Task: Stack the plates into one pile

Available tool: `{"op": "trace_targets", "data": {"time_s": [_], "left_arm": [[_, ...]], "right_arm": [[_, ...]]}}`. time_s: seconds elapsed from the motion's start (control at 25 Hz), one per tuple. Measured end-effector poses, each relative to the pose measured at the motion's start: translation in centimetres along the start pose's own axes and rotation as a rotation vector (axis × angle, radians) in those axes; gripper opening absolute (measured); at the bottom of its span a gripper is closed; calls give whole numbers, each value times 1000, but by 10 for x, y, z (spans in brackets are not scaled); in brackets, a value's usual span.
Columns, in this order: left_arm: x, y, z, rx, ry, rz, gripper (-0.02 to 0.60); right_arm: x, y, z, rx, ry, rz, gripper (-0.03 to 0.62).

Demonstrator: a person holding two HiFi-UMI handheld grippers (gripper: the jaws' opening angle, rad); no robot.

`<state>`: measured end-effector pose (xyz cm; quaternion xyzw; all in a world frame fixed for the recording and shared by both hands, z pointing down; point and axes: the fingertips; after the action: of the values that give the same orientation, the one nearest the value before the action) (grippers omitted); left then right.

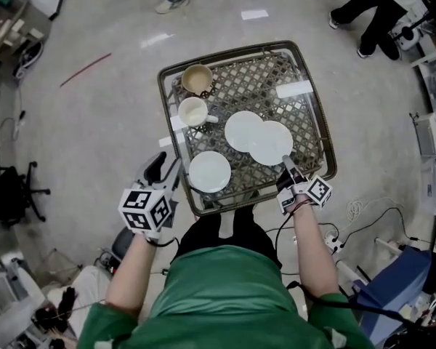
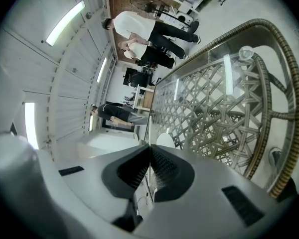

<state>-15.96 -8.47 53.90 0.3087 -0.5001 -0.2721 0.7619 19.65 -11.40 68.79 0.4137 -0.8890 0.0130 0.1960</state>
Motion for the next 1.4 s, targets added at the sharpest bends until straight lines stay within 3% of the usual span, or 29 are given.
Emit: {"op": "trace_targets", "data": {"time_s": [0.48,0.96,1.16,1.4], "left_arm": [[-14,7,45,-33,-66,27,198],[-3,3,48,-40,-64,42,198],[-1,6,49,-8,-65,56,198],[-3,8,51,-32,-66,60,198]], "right_arm": [[66,29,10,31,-23,79,29],[101,38,0,37,6,114,29],[110,39,-7,-2,91,111,29],[116,43,-20,-53,218,149,35]]}}
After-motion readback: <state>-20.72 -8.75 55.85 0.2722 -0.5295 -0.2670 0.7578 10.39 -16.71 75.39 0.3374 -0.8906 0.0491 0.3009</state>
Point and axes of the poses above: the fingertips, and each gripper's own axes: x forward along the fingers, z to its left, y out of its underside, and after that the axes turned 3 degrees about z, right-handed
